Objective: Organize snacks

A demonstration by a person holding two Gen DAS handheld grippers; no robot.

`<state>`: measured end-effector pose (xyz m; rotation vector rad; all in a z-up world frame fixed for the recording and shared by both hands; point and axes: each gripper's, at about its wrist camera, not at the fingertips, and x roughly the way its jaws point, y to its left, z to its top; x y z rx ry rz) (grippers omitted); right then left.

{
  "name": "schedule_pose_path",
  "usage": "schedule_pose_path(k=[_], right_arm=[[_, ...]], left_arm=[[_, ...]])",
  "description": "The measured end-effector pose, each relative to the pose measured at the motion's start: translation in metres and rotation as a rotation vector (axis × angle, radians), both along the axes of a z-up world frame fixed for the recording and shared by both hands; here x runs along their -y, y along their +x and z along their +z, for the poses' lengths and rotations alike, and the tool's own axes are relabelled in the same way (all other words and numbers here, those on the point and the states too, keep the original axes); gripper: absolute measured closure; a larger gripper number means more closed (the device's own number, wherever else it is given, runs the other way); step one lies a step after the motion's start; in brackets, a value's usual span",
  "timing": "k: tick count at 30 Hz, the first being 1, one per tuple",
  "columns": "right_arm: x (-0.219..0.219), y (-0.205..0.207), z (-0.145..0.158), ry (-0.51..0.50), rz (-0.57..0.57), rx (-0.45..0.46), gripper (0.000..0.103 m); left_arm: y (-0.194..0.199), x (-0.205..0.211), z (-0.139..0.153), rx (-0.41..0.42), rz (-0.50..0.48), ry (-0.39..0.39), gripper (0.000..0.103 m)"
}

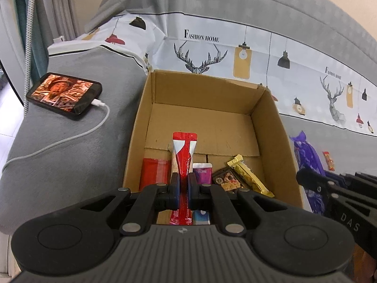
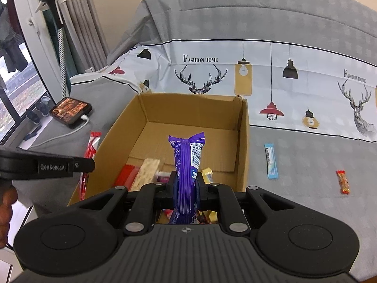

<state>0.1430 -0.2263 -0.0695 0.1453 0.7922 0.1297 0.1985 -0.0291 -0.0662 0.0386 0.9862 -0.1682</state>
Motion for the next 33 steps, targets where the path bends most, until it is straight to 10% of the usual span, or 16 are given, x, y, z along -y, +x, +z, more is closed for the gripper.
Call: schedule_pose_path(k=[23,25,27,33], right_arm=[[-0.008,0.077,-0.065,-0.02,-0.011,-0.127,0.087],[-0.007,0.08,-0.066,-0.016,-0.027,-0.126,0.083],[-0.005,0.081,-0.063,0.002,-0.043,-0.121,0.048],[0.001,0.054,-0.04,-0.007,-0.059,-0.077,0.02]], left_arm=[[0.069,0.003,-0.079,-0.123,-0.003,0.066,0.094],[0.072,0.003,-0.082,-0.116,-0.008,0.077,0.075],[0.069,0.001,-0.079,-0.082,-0.008,0.084,0.006],[0.034,0.0,-0.059,-0.023,-0.009,0.109,0.0]])
